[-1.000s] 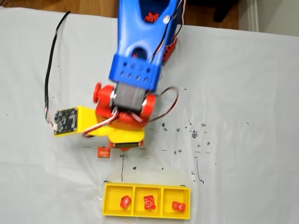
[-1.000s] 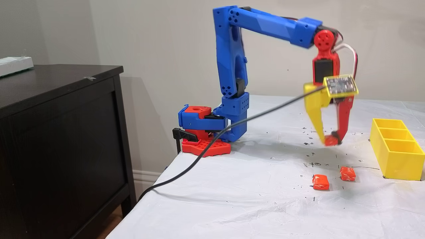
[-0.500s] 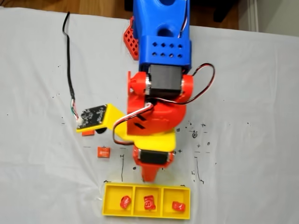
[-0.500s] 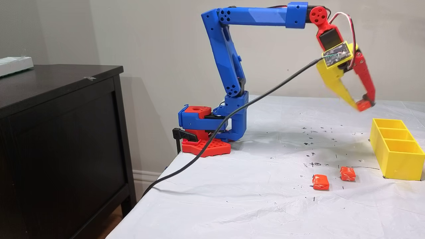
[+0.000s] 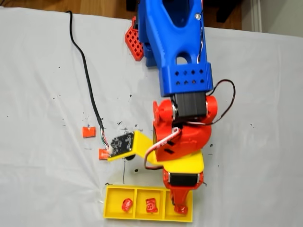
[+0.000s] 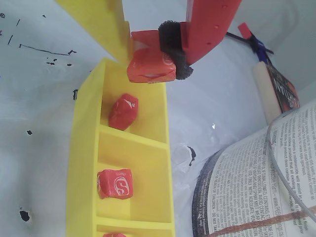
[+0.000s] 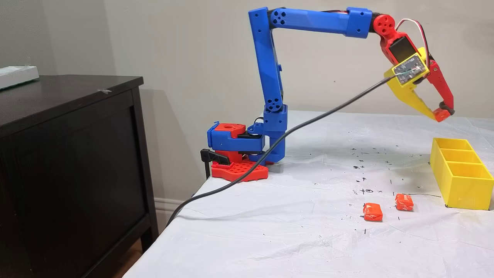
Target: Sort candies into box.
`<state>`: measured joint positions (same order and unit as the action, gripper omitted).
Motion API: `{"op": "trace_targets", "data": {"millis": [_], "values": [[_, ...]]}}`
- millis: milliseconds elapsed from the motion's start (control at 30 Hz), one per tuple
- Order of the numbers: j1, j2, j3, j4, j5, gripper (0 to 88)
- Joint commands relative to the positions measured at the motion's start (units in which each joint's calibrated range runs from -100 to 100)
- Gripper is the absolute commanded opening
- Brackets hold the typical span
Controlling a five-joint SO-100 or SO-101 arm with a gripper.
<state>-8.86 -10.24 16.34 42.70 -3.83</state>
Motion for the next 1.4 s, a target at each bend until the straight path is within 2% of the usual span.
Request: {"op": "trace_targets", "data": {"millis": [0,567,1367], "values": [[-0.56,1.67,-8.65,-2.62,-0.34,0.1],[-0.93,10.07,-13.65,-1.15,1.03,0.1],[-2.01,11.42,-12.29,-2.05,1.27,0.1]]}}
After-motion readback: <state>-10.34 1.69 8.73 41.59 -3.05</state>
